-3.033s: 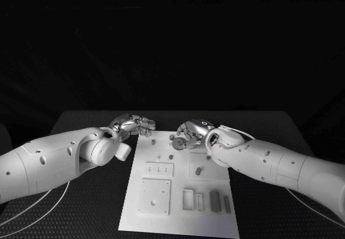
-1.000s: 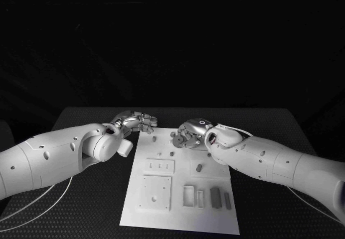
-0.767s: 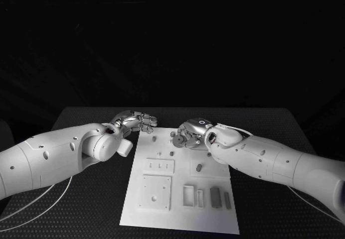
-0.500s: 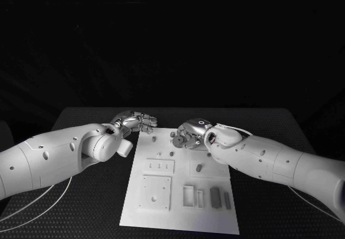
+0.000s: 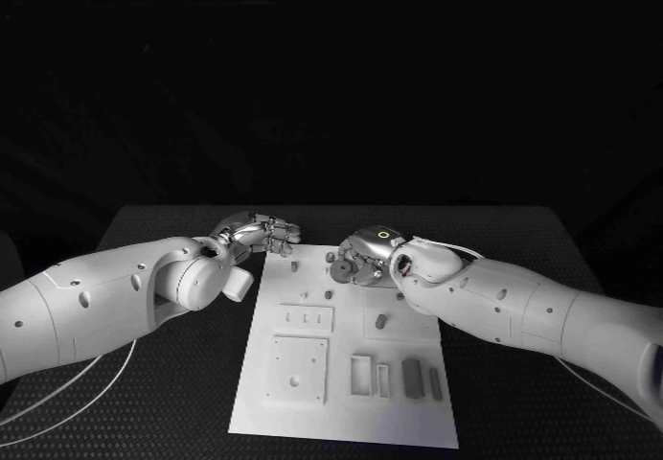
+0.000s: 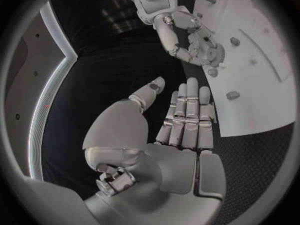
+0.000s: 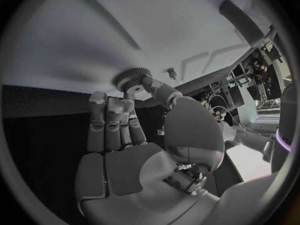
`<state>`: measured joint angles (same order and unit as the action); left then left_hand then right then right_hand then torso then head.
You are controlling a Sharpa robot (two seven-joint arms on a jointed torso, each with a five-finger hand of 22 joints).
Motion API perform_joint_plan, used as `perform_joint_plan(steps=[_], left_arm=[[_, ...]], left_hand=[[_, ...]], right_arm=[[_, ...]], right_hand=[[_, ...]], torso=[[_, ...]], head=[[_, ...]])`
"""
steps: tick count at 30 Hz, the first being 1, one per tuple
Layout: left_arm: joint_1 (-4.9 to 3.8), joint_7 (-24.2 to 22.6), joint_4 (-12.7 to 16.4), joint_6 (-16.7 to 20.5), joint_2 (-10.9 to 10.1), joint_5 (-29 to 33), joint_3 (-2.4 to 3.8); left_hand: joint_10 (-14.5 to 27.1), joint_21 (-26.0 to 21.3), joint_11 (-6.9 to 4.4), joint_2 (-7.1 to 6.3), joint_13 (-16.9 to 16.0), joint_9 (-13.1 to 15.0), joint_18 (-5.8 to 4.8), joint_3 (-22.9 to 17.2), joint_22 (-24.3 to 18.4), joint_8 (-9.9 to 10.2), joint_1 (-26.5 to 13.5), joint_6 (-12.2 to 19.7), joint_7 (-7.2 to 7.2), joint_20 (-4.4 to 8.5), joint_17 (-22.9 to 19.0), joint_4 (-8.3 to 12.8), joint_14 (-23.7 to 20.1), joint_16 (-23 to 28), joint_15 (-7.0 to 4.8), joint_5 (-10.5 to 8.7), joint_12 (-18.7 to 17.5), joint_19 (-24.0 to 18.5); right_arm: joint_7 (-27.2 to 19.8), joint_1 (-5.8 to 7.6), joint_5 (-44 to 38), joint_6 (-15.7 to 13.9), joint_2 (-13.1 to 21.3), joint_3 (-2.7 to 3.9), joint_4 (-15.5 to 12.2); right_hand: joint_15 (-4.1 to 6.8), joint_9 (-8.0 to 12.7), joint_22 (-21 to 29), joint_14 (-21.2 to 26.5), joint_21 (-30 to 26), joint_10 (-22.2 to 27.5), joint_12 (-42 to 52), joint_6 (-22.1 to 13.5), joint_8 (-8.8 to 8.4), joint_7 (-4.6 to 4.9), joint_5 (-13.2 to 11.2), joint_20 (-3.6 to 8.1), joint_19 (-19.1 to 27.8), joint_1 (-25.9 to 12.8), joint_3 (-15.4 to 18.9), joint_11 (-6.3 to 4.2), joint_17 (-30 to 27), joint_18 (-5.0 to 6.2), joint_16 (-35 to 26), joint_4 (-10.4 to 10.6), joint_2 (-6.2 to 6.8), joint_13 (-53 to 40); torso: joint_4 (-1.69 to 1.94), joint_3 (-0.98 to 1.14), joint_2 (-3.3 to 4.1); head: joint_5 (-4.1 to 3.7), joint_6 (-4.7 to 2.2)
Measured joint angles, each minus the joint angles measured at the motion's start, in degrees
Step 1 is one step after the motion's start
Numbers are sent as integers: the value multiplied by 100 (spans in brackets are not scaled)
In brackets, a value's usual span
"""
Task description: Assemble the parts on the task board
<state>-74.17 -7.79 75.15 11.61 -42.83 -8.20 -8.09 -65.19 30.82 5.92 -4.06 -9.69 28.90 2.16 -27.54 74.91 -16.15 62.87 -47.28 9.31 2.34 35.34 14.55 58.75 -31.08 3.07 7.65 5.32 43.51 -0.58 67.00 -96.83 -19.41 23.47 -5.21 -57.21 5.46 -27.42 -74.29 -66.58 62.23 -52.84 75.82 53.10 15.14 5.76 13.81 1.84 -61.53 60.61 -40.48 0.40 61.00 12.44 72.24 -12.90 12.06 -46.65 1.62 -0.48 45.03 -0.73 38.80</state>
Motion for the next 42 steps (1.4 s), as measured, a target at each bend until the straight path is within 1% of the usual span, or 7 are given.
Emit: perform_joint_plan(steps=[9,17,19,24,29,35,42], left_arm=[[-1,4,3,2,-4,-5,-2],[-1,5,7,5,-17,-7,-2],[-1,5,13,5,-22,-8,-2],[-1,5,26,9,-38,-9,-1],[-1,5,36,14,-43,-10,-1],[-1,5,43,23,-48,-11,0],[-1,4,42,39,-39,-12,0]], left_hand=[[0,0,0,0,-5,0,0,0,0,0,0,0,0,-1,-1,0,0,0,0,0,0,-1],[-15,0,15,0,-4,-1,0,0,-1,0,0,0,0,-21,-1,0,0,0,0,0,0,-21],[-15,0,15,0,-4,-1,0,0,-1,0,0,0,0,-20,-1,0,0,0,0,0,-23,-21],[-15,0,15,0,-4,4,0,0,1,0,0,0,0,-20,-1,0,-20,0,20,0,-24,-20],[-15,0,15,0,-4,4,0,0,4,0,0,0,0,-20,-1,0,-20,0,20,1,-24,-20],[-15,0,15,0,-9,3,0,0,3,0,0,0,0,-20,-2,0,-20,0,20,1,-24,-21],[-14,0,14,0,-8,3,0,0,3,0,0,0,0,-21,4,0,-20,0,20,1,-24,-20]], right_arm=[[70,-27,-169,-149,90,-20,-124],[128,-33,-277,-195,259,-42,-385],[151,-29,-309,-185,310,-43,-468],[218,-21,-408,-125,428,6,-636],[300,11,-504,-100,486,71,-771],[420,25,-671,-163,481,79,-900],[525,22,-813,-309,373,76,-906]], right_hand=[[87,2,21,-131,32,-186,6,84,-1,-84,-21,35,-154,-98,-103,-44,-32,1,32,110,26,46],[89,2,29,-192,57,-260,-18,156,-1,-156,86,55,-194,-134,-104,-113,-45,1,32,170,63,52],[89,2,29,-193,57,-288,-24,176,-1,-174,86,56,-194,-134,-104,-102,-45,2,32,169,63,52],[107,2,37,-213,68,-318,-24,231,2,-225,85,75,-214,-133,-136,-132,-56,23,33,201,65,52],[116,2,44,-223,68,-319,-46,248,2,-227,85,74,-214,-125,-170,-132,-63,25,33,238,72,52],[120,2,55,-243,68,-343,-68,260,2,-237,84,94,-235,-120,-204,-117,-67,25,33,317,140,52],[138,2,68,-266,67,-369,-90,291,2,-247,57,115,-276,-94,-277,-144,-77,25,33,391,237,51]], torso=[[-1,4,1],[-1,0,0],[-2,-1,0],[-7,0,-1],[-8,-3,-2],[-4,-3,-2],[4,-2,0]], head=[[-8,-10],[-9,-19],[-9,-21],[-5,-25],[-9,-35],[-12,-48],[-11,-60]])
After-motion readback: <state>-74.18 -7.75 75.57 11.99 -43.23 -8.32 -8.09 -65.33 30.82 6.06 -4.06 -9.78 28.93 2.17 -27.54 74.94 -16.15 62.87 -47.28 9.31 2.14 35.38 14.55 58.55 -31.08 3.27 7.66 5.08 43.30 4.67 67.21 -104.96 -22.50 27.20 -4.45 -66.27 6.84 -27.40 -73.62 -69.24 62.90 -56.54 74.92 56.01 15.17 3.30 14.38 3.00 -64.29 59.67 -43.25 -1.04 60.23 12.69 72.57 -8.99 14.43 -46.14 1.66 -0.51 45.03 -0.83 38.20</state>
